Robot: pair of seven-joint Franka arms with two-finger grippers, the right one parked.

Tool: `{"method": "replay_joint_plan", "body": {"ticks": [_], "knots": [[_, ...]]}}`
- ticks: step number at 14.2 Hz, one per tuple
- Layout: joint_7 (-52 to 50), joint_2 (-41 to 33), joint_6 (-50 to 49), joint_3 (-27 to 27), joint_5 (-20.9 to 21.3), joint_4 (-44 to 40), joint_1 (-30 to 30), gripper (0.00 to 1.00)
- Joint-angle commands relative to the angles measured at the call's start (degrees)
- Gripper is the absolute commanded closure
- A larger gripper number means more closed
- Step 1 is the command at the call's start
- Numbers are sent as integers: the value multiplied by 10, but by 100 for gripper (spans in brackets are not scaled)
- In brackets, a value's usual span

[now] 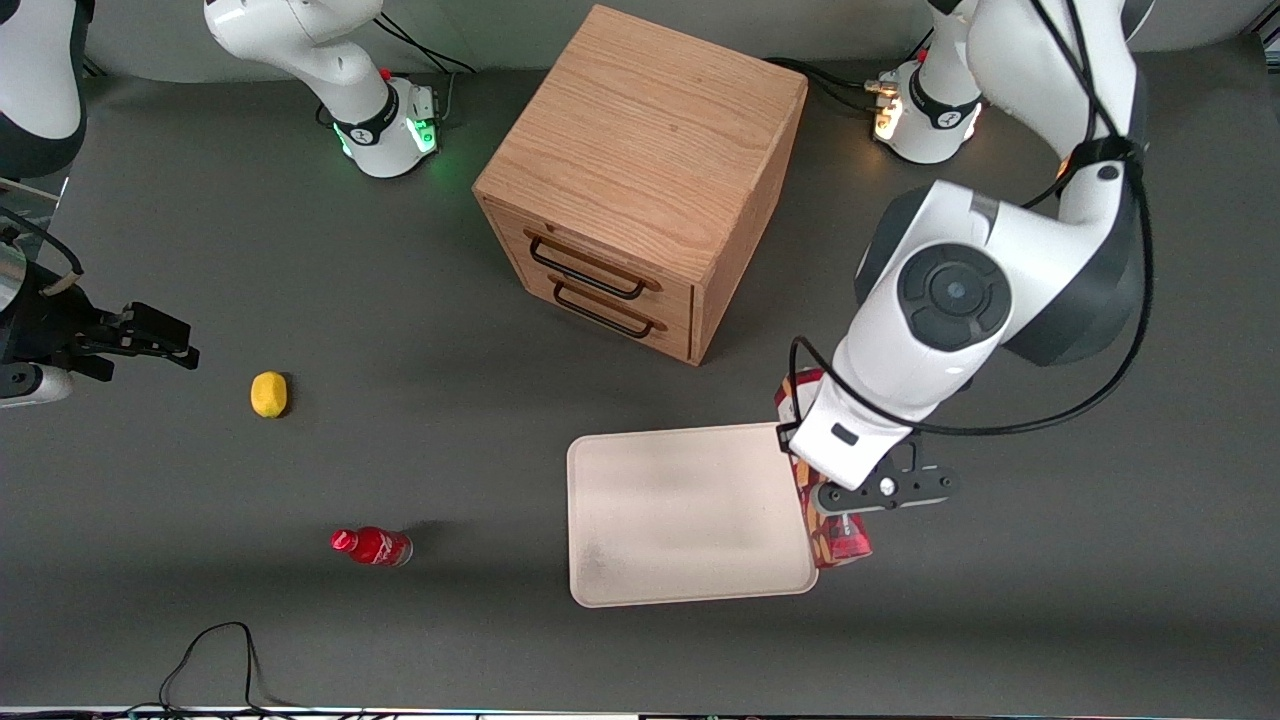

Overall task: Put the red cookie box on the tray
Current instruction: 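Carry the held box over the white tray and lower it, then open the left gripper to release the box onto the tray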

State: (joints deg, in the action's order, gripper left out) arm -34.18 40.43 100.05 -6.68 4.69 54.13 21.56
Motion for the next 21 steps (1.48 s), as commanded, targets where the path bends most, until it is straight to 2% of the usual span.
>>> {"method": "replay_joint_plan", "body": {"ticks": [1,4,12,16,18,21], "knots": [[22,31,67,2,11,27,-5,100],[80,65,103,2,15,44,-10,100],[47,121,209,2,16,93,-9,100],[41,127,220,2,16,96,-10,100],[36,127,220,3,17,96,-11,1],[34,117,207,3,18,95,-11,0]]}}
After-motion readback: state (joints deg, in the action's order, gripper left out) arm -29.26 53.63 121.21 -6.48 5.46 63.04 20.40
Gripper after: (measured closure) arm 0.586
